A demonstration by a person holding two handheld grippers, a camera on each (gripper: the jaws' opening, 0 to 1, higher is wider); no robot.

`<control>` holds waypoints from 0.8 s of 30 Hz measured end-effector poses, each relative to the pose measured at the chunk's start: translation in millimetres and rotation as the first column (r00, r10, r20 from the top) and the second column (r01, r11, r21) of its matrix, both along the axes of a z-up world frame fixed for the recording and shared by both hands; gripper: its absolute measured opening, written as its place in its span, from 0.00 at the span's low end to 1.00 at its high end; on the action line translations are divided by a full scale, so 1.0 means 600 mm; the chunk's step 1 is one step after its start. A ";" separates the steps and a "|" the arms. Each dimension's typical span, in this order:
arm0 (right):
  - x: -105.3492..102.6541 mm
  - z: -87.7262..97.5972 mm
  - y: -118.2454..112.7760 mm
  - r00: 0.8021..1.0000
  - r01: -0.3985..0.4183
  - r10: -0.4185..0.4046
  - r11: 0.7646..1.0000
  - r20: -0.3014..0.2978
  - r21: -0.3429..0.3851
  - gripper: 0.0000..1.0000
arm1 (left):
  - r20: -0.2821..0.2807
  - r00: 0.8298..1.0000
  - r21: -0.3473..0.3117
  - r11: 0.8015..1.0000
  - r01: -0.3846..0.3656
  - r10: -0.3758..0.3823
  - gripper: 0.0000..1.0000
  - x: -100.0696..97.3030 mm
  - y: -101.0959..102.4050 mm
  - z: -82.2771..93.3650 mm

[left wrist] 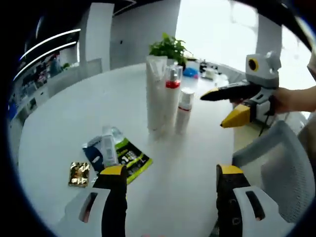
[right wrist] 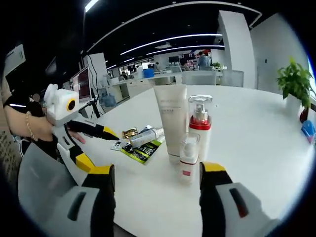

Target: Arrange the skincare products in the storage area until every visible bottle or jar stands upright without overlapping.

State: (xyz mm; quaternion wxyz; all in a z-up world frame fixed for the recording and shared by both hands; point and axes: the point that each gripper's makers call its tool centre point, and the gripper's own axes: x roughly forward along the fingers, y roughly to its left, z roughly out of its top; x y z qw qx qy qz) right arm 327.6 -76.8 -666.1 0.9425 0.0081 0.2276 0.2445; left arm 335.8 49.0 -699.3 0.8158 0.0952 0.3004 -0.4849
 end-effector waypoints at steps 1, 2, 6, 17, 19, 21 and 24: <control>-0.002 0.002 0.002 1.000 -0.002 0.002 1.000 0.001 0.003 0.72 | -0.004 1.000 -0.001 1.000 -0.014 0.014 0.73 -0.004 0.009 0.001; -0.004 0.004 0.004 1.000 -0.003 0.003 1.000 0.003 0.005 0.72 | -0.008 1.000 -0.003 1.000 -0.028 0.028 0.74 -0.006 0.016 0.002; -0.013 0.010 0.009 1.000 -0.010 0.010 1.000 0.008 0.011 0.74 | -0.020 0.997 -0.010 0.997 -0.081 0.080 0.78 -0.017 0.047 0.009; -0.041 0.025 0.019 1.000 -0.007 0.006 0.999 0.017 0.043 0.79 | -0.040 0.980 -0.029 0.980 -0.194 0.193 0.86 -0.051 0.113 0.032; -0.044 0.026 0.019 1.000 -0.005 0.004 0.999 0.018 0.048 0.79 | -0.041 0.977 -0.032 0.978 -0.209 0.207 0.88 -0.058 0.123 0.037; -0.046 0.028 0.020 1.000 -0.001 0.000 0.998 0.017 0.056 0.80 | -0.048 0.974 -0.032 0.974 -0.223 0.221 0.89 -0.065 0.132 0.038; -0.050 0.029 0.022 1.000 0.001 -0.002 0.998 0.016 0.064 0.80 | -0.058 0.968 -0.042 0.968 -0.247 0.245 0.91 -0.073 0.146 0.041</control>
